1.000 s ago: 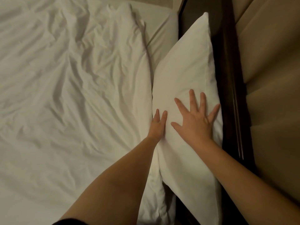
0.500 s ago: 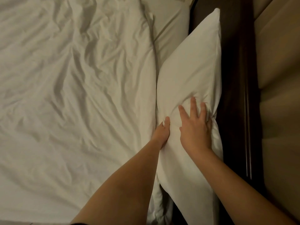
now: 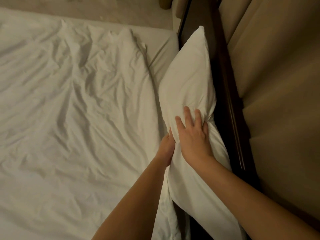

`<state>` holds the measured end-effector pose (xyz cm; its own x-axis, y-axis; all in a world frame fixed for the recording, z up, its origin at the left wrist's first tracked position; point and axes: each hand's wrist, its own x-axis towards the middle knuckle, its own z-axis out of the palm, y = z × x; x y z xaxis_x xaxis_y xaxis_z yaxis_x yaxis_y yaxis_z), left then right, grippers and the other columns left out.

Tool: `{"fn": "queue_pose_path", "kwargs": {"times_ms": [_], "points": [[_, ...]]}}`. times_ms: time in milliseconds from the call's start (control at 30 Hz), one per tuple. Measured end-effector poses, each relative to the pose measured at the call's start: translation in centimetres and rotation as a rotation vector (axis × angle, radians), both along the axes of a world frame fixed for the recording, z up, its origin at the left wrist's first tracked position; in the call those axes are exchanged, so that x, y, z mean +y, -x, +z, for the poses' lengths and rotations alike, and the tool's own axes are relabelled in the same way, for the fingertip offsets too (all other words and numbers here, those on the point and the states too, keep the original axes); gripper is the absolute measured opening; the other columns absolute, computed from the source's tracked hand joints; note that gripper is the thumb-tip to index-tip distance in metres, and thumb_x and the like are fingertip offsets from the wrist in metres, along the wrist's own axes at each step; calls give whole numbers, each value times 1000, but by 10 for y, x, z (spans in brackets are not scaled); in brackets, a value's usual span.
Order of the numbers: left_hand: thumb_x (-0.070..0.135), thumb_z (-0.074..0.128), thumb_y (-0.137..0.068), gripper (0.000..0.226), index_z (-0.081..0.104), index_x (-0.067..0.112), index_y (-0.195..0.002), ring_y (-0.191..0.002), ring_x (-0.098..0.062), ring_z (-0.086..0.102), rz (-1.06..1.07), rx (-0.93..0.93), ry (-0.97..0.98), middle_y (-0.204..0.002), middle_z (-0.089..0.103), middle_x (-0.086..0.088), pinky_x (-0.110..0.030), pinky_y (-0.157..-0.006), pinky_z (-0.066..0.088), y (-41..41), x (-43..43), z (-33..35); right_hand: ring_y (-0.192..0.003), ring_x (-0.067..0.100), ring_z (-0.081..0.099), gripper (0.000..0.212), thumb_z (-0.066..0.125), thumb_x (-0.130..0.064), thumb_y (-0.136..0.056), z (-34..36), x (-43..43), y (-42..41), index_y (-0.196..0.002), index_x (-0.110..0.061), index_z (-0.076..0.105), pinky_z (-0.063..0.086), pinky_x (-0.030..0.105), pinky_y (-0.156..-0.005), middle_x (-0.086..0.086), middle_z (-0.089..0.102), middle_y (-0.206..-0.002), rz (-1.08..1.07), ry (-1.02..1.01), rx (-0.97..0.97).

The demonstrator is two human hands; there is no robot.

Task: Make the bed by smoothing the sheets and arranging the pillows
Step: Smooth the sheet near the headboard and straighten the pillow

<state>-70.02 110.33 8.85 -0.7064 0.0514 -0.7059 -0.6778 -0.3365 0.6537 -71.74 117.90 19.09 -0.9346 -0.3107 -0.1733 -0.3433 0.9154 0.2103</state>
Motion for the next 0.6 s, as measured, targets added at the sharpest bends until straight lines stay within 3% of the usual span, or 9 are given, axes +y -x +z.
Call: {"fn": "queue_pose_path", "kwargs": {"times_ms": [200, 433, 533, 600], "points": [[64, 38, -105, 54, 67, 27, -131, -97, -6, 75, 7, 144, 20, -107, 79, 8, -27, -81, 59, 4, -9, 68, -152, 42, 11, 62, 37, -15, -93, 63, -7, -4, -154, -23, 35, 29, 59, -115, 12, 12, -167, 2, -2, 138], [71, 30, -102, 69, 58, 26, -145, -119, -15, 69, 64, 321, -18, -127, 74, 2, -43, -109, 51, 6, -35, 162, -153, 40, 3, 75, 57, -24, -91, 156, -23, -8, -159, -26, 25, 21, 59, -120, 11, 3, -169, 4, -12, 301], [72, 29, -101, 69, 59, 27, -144, -118, -16, 70, 83, 384, -35, -126, 74, 2, -43, -108, 51, 2, -52, 199, -154, 39, 2, 72, 54, -29, -93, 196, -41, -12, -158, -28, 25, 19, 59, -121, 10, 3, -169, 22, 12, 363], [73, 31, -100, 70, 60, 25, -142, -117, -17, 71, 108, 394, -44, -125, 75, 0, -44, -108, 52, -4, -67, 221, -154, 39, 1, 67, 40, -32, -93, 222, -57, -18, -158, -28, 26, 18, 59, -122, 10, 3, -169, 64, 27, 393]]}}
